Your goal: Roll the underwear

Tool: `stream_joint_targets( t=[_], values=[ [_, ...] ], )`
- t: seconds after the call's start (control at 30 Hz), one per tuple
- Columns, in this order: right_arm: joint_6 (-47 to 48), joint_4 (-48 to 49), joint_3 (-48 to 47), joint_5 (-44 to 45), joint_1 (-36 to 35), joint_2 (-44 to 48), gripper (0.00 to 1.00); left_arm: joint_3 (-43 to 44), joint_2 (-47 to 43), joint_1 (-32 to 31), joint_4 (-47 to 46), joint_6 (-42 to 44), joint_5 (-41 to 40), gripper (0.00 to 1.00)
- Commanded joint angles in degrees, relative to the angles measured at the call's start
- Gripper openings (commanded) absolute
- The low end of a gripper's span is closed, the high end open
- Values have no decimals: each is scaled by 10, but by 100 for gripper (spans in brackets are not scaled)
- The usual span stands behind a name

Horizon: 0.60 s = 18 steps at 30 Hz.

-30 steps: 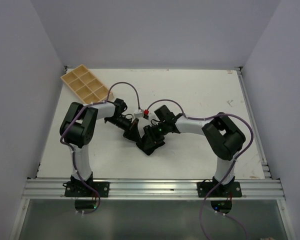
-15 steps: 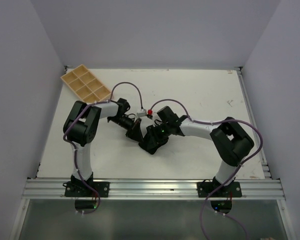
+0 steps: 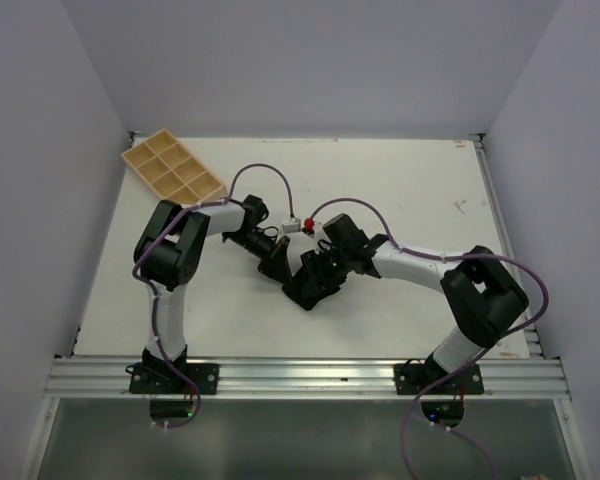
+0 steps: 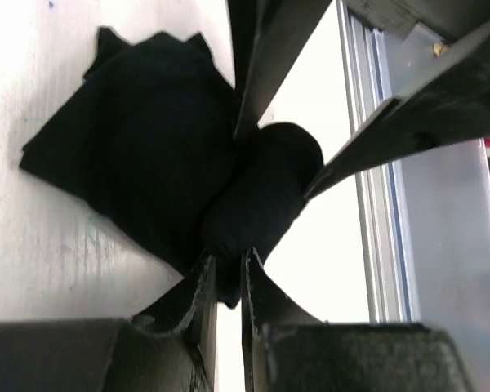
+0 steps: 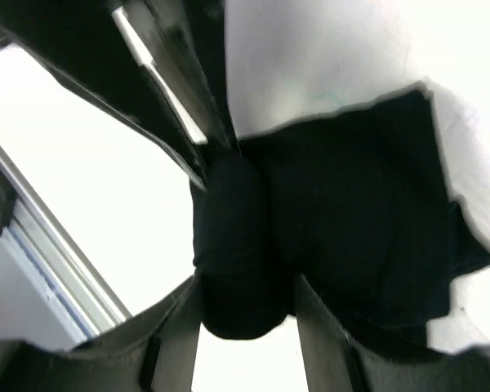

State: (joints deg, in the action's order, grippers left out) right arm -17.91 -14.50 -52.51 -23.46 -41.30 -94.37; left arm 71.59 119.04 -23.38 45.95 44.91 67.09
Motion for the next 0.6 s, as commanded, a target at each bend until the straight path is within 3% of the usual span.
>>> stream_joint_targets(
  t=[0.0,0.37,0.57],
  values=[
    [11,36,4,22,8,58,52,3,22,-9,12,-8,-58,7],
    [9,8,9,89,-4,121,53,21,32,-20,11,-28,-76,6],
    [91,-148,-102,287,-116,82,55,34,33,-25,16,-35,-81,6]
  ],
)
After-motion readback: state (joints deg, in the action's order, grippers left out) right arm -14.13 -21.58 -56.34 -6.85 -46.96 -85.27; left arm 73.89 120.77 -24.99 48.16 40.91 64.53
